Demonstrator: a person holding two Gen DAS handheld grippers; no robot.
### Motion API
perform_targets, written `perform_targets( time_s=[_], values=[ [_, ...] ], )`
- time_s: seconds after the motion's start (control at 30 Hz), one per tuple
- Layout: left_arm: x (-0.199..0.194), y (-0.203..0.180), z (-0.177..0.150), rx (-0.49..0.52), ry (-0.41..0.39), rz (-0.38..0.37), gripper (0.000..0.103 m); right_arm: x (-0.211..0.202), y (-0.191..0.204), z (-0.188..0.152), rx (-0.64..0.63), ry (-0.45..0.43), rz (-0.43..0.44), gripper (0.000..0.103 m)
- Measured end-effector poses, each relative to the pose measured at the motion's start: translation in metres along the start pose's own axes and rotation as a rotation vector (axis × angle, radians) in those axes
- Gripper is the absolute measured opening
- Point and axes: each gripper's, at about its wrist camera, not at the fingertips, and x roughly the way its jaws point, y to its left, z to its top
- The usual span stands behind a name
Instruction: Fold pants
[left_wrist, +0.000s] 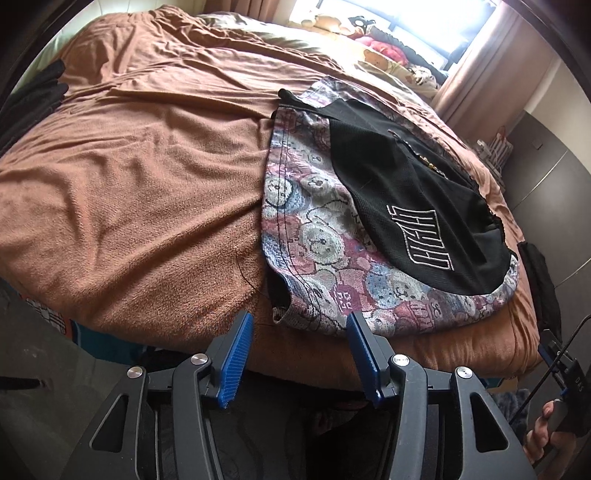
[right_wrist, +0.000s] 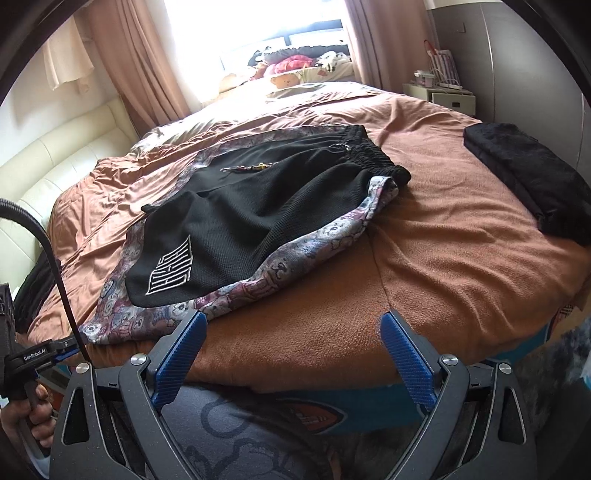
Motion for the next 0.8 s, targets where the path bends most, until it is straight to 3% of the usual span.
perform_targets(
  time_s=[0.17,0.27,0.3,0.33,0.37,0.8],
  values=[
    [0.011,0.001,0.002,-0.027,-0.002,0.013,0.054,0.01,-0.009,0.012,0.006,-0.004,0.004,0.096],
    [0.014,-0.003,0.003,-0.02,-0.011,0.065,0.035,0.018,-0.012,0.02,0.012,-0.01,-0.016,0.096],
    [0.013,-0.003,0.004,-0.021,-0.017,0.074,0.021,0.022,-0.013,0.022,0.018,-0.008,-0.02,0.095],
    [0.012,-0.003,0.004,-0.025,-0.02,0.067,0.012,0.026,-0.016,0.025,0.026,-0.003,-0.017,0.09],
    [0.01,-0.002,0.006,-0.029,-0.024,0.061,0.01,0.029,-0.017,0.026,0.031,0.003,-0.015,0.086],
    [-0.018,-0.011,0.025,-0.047,-0.125,0.038,0.007,0.077,-0.045,0.061,0.11,0.013,-0.026,0.073]
  ],
)
